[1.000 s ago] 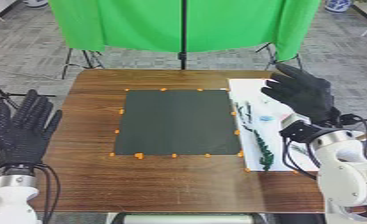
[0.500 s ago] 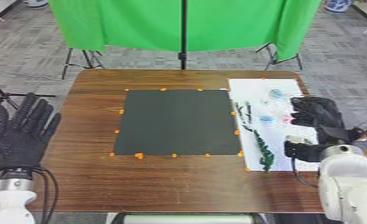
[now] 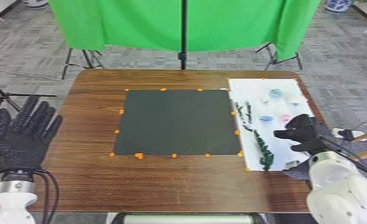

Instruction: Arrange flowers

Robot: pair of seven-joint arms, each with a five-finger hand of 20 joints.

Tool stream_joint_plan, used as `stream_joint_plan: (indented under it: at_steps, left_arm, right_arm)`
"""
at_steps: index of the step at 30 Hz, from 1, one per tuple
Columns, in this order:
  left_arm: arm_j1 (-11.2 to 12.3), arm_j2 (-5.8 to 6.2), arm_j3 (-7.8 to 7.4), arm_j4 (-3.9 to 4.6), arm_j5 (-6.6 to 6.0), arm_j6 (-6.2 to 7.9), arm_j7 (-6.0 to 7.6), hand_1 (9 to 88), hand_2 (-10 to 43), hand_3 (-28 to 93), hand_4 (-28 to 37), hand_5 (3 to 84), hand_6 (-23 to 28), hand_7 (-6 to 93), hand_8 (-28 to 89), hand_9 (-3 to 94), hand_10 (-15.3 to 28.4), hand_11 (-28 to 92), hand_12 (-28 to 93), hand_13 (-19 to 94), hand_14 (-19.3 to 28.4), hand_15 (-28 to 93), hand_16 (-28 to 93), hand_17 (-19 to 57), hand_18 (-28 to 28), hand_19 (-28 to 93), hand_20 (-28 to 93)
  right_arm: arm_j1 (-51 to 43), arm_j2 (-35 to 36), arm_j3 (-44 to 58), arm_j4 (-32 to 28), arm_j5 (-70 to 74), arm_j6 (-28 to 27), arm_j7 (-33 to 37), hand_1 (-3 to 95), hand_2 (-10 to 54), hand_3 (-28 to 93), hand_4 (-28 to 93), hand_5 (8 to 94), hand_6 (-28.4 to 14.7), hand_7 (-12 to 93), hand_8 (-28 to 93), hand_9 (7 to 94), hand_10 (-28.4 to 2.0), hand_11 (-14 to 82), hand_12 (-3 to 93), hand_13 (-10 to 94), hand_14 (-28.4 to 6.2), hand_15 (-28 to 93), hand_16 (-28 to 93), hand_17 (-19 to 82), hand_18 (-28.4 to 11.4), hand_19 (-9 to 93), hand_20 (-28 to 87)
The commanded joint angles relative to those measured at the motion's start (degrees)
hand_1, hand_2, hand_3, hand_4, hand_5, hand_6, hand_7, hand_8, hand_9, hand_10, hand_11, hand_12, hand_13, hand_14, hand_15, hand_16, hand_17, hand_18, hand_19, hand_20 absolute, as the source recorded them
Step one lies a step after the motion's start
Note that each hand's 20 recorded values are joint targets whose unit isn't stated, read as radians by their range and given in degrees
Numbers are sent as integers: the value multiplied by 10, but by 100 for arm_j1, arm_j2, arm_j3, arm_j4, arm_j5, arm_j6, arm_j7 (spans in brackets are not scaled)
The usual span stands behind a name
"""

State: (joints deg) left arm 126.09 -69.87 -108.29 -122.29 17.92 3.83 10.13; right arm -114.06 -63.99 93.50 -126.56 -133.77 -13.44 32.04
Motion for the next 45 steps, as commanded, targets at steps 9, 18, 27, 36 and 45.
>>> stream_joint_plan:
  at_steps: [9, 18, 27, 36, 45]
  left_arm:
    - [19, 34, 69, 16, 11, 63, -36, 232, 121, 695, -283, 401, 71, 100, -90, 285, 136, 114, 53, 148, 103, 154, -87, -43, 101, 238, 70]
    - [20, 22, 41, 46, 31, -170, -134, 222, 116, 710, -283, 407, 75, 112, -92, 313, 141, 129, 76, 218, 149, 233, -47, -57, 136, 269, 90]
    - [108, 5, -20, 9, 21, -178, -119, 223, 109, 719, -283, 416, 77, 114, -91, 337, 146, 140, 92, 245, 158, 277, -42, -60, 146, 284, 99]
    - [54, -6, 35, 51, 0, -196, -146, 225, 106, 721, -283, 417, 76, 114, -92, 341, 146, 140, 95, 250, 159, 287, -45, -61, 149, 289, 103]
    - [121, 41, -55, 20, -44, -114, -102, 227, 106, 721, -283, 418, 76, 114, -91, 343, 146, 140, 96, 255, 162, 302, -41, -62, 155, 309, 114]
  right_arm:
    - [56, 334, -1098, 211, -1192, -876, -17, 284, -95, 718, -283, 582, -66, 281, -127, 554, -211, 333, 231, 448, -202, 621, 203, 232, -262, 792, 306]
    - [48, 458, -1457, 733, -1502, -655, -24, 395, -95, 750, -280, 636, -42, 317, -137, 605, -188, 357, 240, 520, -172, 596, 196, 255, -256, 792, 290]
    - [-80, 591, -1630, 921, -1887, 122, -29, 637, -95, 668, -282, 760, -7, 424, 84, 830, -111, 180, 464, 701, -74, 472, 405, 356, -239, 864, 316]
    - [-35, 657, -1668, 264, -1298, 987, 399, 630, -95, 728, -283, 812, -6, 389, 104, 896, -83, 145, 473, 782, -53, 409, 438, 402, -250, 883, 340]
    - [847, 556, -2336, -213, -1204, 2192, 884, 607, -95, 783, -277, 830, -7, 353, 187, 923, -96, 152, 480, 815, -50, 452, 479, 453, -277, 932, 535]
